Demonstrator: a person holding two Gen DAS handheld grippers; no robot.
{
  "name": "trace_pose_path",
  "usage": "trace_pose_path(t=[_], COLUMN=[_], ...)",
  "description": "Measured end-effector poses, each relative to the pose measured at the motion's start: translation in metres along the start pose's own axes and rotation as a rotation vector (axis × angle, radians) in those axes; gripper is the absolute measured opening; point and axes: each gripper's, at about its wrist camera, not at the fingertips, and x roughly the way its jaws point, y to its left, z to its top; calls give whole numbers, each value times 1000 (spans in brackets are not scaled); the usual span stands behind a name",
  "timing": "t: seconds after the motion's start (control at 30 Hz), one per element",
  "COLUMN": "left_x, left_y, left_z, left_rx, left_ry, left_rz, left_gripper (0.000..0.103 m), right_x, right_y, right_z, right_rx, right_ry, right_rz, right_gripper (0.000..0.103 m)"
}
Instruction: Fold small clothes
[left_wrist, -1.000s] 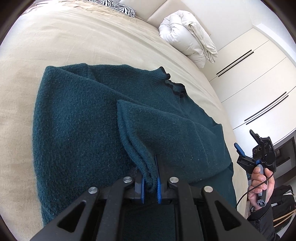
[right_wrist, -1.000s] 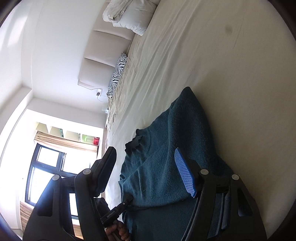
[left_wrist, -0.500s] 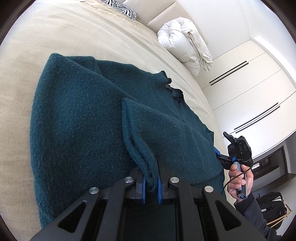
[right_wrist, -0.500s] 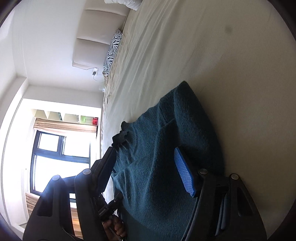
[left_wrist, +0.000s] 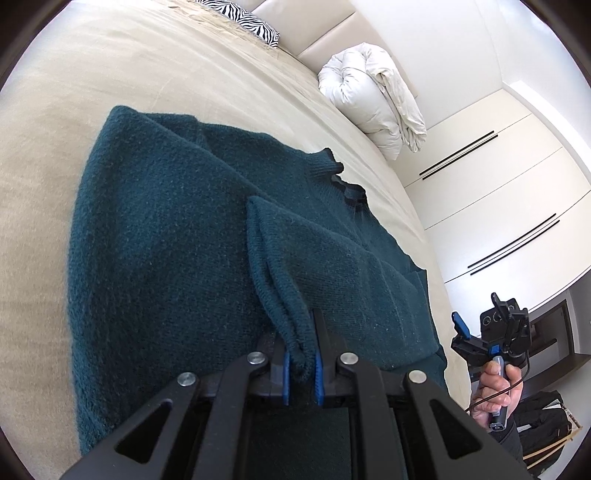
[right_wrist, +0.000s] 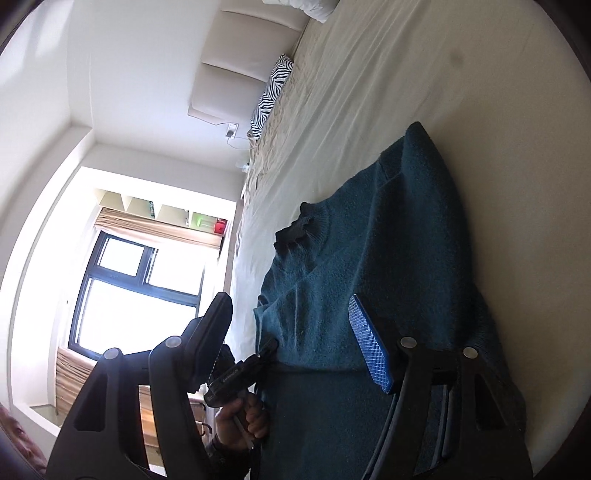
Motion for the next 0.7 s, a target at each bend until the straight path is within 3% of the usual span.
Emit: trace_pose_path(t=[0.17,0.27,0.5,0.63,0.7], left_x=[1,1,-1,-5,-16], left_y=[1,3,5,5,3], left_z=[1,1,1,2,0], left_rx=[-17,-25,-35,-69,-100], left_ry=[-6,-5,1,11,1], left_rz=[-14,-24,-31,-22,0], left_gripper=[14,14,14,14,23], right_x=[76,92,46,10,-4], right_y=[-13,-29,-48,-44,-50], right_z=[19,26,38,25,12], right_rx=[78,126,207,188,190], right_ry=[108,58,-175,-231,-199], right_rz=[-50,-68,-27,-73,-127], right_gripper=[66,64,59,62,64])
